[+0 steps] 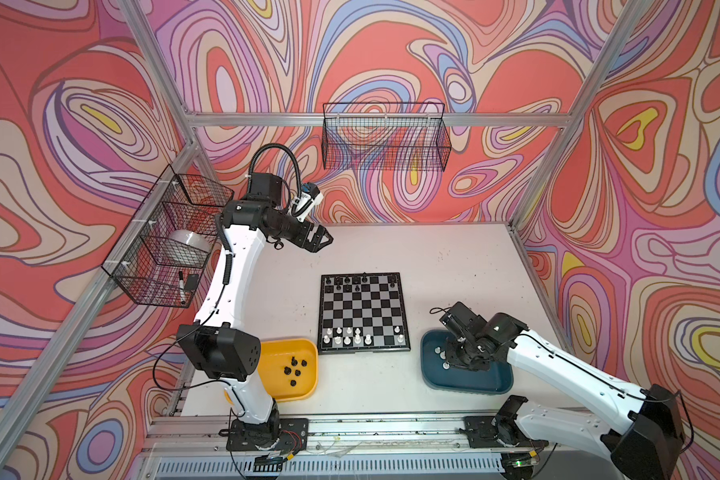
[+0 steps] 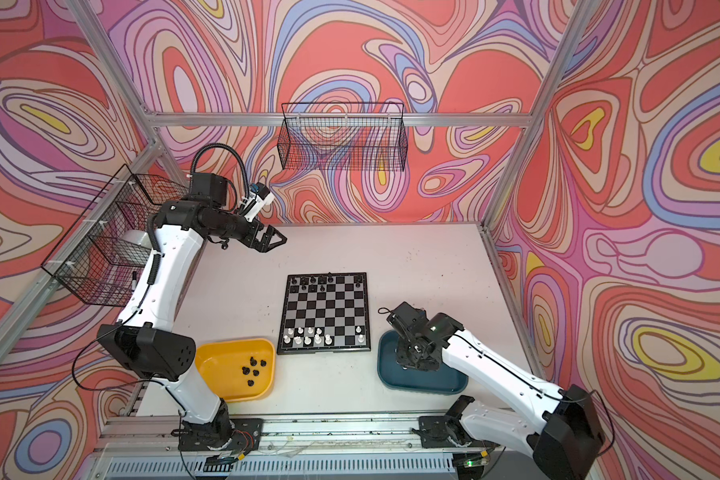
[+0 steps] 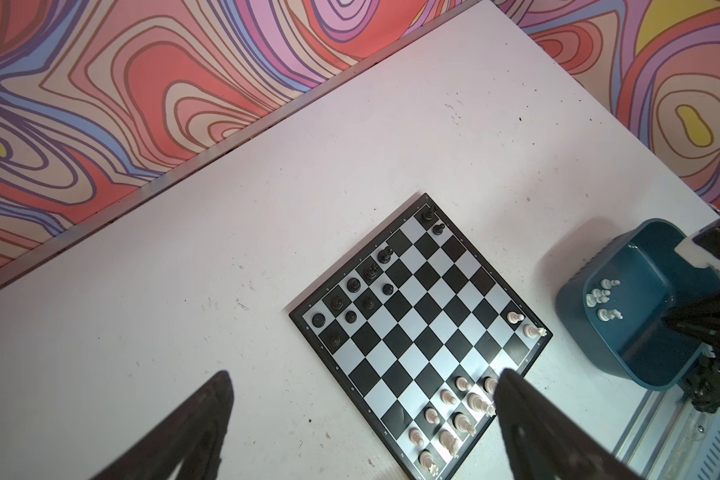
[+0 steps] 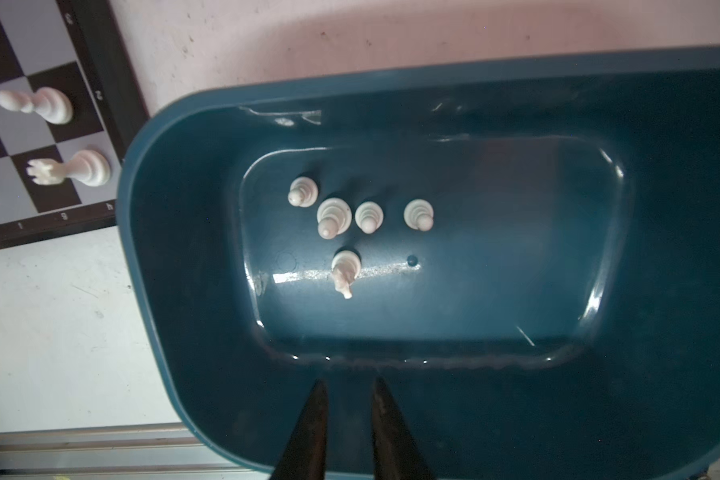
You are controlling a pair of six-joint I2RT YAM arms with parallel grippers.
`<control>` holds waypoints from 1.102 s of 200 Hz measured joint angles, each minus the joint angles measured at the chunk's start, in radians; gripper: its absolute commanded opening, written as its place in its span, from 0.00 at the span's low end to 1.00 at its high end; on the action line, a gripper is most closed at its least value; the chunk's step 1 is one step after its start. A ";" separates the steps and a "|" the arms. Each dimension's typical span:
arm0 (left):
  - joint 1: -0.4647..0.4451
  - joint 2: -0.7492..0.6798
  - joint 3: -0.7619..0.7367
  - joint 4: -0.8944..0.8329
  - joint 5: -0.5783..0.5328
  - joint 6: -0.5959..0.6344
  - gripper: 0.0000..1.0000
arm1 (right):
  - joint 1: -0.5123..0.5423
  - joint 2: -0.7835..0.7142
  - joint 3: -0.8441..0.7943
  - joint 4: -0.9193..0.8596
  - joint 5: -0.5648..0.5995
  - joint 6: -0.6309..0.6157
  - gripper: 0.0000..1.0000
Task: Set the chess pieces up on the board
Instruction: 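Move the right gripper back over the teal tray, then lower the right gripper into the teal tray and grasp a white piece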
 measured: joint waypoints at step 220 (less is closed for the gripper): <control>-0.005 0.002 0.001 -0.016 -0.019 -0.015 0.98 | 0.000 0.248 -0.058 0.165 0.000 -0.038 0.25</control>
